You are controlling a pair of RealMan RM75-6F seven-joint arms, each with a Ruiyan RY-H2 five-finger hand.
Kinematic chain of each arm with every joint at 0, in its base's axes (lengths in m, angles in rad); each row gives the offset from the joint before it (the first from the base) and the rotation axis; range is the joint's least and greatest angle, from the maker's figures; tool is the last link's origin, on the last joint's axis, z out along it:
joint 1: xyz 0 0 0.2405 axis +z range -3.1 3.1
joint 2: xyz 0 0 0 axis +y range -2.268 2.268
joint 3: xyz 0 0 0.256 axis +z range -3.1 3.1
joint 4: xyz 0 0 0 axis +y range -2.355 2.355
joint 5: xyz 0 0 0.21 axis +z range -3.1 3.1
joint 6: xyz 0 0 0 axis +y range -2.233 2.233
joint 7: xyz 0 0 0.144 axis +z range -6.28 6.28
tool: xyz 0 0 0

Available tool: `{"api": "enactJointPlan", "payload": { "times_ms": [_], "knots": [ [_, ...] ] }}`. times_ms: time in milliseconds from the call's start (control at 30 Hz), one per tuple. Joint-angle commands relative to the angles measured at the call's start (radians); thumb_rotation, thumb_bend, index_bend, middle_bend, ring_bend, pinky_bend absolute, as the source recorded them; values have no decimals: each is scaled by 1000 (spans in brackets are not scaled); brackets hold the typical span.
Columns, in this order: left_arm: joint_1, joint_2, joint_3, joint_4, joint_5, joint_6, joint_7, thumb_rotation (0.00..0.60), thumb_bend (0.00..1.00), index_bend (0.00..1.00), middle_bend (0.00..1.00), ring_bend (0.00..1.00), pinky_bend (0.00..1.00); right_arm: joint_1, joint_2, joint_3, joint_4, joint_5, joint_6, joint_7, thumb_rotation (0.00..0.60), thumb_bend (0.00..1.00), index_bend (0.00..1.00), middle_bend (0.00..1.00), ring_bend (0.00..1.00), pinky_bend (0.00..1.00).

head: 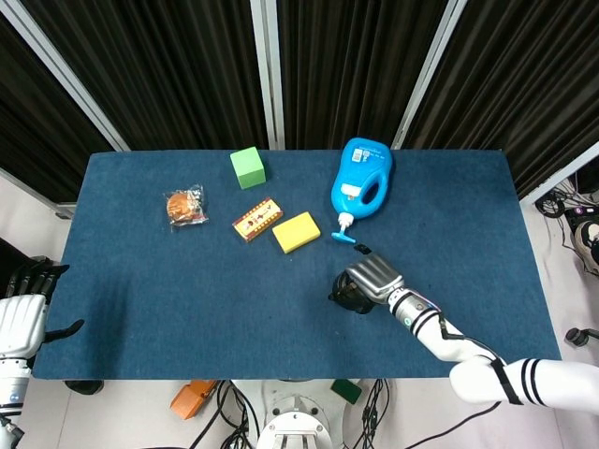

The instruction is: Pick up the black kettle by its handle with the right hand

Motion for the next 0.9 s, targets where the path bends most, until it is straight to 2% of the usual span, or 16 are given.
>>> {"api": "enactJointPlan", "payload": {
  "times_ms": [33, 233, 567, 600, 700, 733, 833, 900],
  "knots": [
    [-2, 0, -1, -1, 0, -2, 2, 600, 17, 171, 174, 99, 0, -13, -20, 14, 26, -36, 21, 46, 600, 40, 1000, 947, 1000, 226],
    [-5, 3, -4, -6, 0, -3, 9, 600, 17, 171, 174, 99, 0, -38, -35, 31, 56, -122, 68, 123, 600, 40, 1000, 999, 1000, 281],
    [-8, 6, -4, -13, 3, -2, 15, 600, 17, 171, 174, 99, 0, -82, -7, 44, 48, -229, 154, 196, 597, 37, 1000, 1000, 1000, 299],
    [-8, 7, -4, -15, 4, -1, 15, 600, 17, 171, 174, 99, 0, -88, -1, 46, 43, -238, 160, 207, 581, 28, 1000, 1000, 1000, 299],
    [-8, 7, -5, -18, 6, 1, 15, 600, 17, 171, 174, 99, 0, -98, 12, 48, 31, -254, 174, 221, 477, 1, 1000, 1000, 1000, 299],
    [-8, 7, -5, -19, 6, 1, 15, 600, 17, 171, 174, 99, 0, -103, 16, 48, 27, -260, 181, 224, 427, 0, 1000, 1000, 1000, 299],
    [-8, 7, -4, -20, 8, 2, 16, 600, 17, 171, 174, 99, 0, -113, 28, 48, 16, -270, 192, 228, 369, 0, 1000, 1000, 1000, 301],
    [-8, 8, -4, -21, 9, 4, 16, 600, 17, 171, 174, 99, 0, -119, 34, 48, 10, -277, 200, 229, 363, 0, 1000, 1000, 1000, 303]
  ]
}}
